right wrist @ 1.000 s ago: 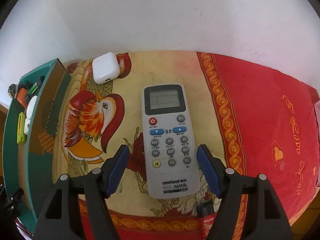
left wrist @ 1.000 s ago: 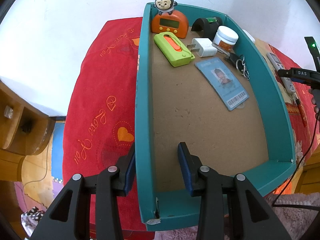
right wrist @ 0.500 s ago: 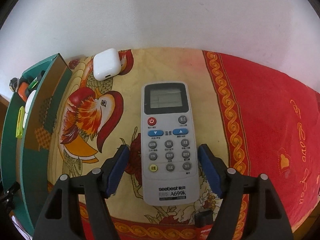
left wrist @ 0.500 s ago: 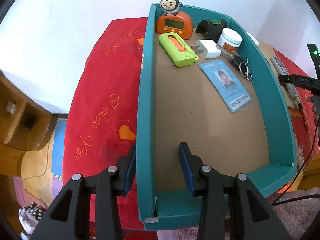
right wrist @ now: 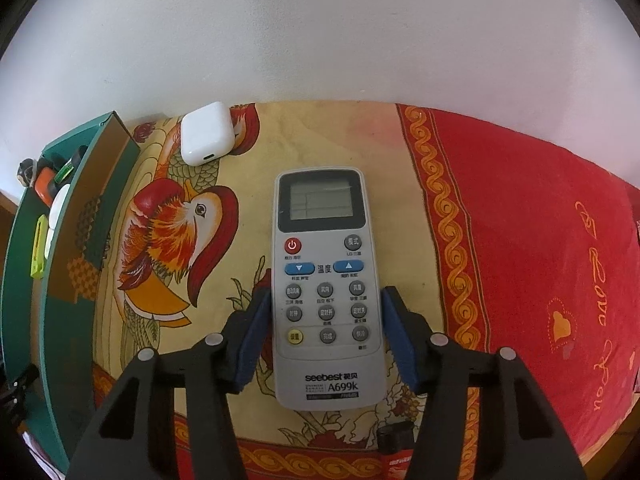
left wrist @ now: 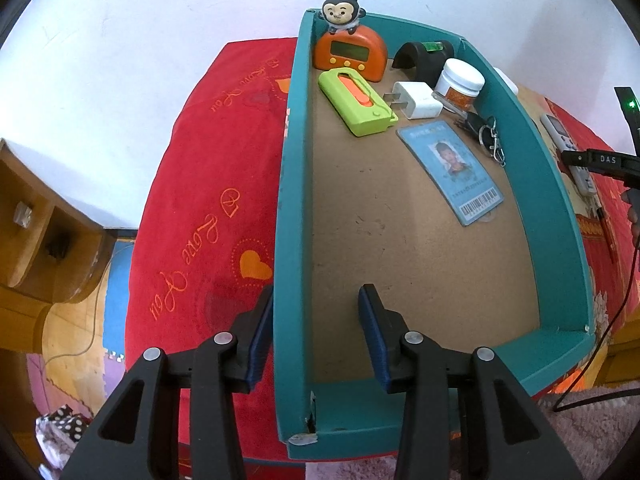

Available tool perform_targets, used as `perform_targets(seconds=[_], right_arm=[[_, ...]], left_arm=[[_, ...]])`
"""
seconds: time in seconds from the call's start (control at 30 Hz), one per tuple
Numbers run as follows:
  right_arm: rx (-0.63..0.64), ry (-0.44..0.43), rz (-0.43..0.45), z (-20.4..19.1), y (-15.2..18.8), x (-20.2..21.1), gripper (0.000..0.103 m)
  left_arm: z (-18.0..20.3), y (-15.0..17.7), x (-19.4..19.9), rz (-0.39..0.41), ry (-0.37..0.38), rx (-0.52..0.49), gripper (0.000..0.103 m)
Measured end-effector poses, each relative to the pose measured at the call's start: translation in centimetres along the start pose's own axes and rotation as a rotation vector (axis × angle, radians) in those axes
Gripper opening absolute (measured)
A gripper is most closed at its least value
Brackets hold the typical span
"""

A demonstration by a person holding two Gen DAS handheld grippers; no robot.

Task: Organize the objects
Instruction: 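Close the right gripper on the white air-conditioner remote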

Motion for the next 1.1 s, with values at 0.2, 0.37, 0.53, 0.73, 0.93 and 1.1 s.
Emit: perform_targets(seconds=[0.2, 0.37, 0.53, 0.73, 0.93, 1.1], right_arm=[[-0.102, -0.071, -0.023, 1.5, -0.2, 0.1, 0.055], [-0.102, -0.065, -0.001, 1.2, 0.1, 1.0, 0.054], [-0.09, -0.061, -0.009, 0.2, 0.4, 1.1, 0.054], [-0.102, -0.081, -0.024, -0.5, 0.8, 1.0, 0.054], [-0.141, -0.126, -0.033, -1.3, 1.3, 1.9, 0.054], [-0.03, -0.074, -0.067, -3.5, 2.6, 1.2, 0.054]], left_arm=[[0.1, 0.0, -0.1, 0.001, 0.0, -0.007, 0.043], [0.1, 0.0, -0.1, 0.001, 0.003, -0.01, 0.043], [0.1, -0.1, -0.1, -0.002, 0.004, -0.016, 0.043], [0.2, -0.2, -0.1, -0.003, 0.007, -0.021, 0.043], [0.2, -0.2, -0.1, -0.004, 0.007, -0.022, 0.043], [0.2, -0.2, -0.1, -0.001, 0.008, -0.023, 0.043]])
Point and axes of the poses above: each gripper's, at about its wrist camera, not at the fingertips, and x roughly against the way its jaws point, z to its right, y to its underside, the point moved 1 cm from there along -x, roughly the way its jaws point, and after that the axes turned 12 degrees about z, right-handed, at the moved point
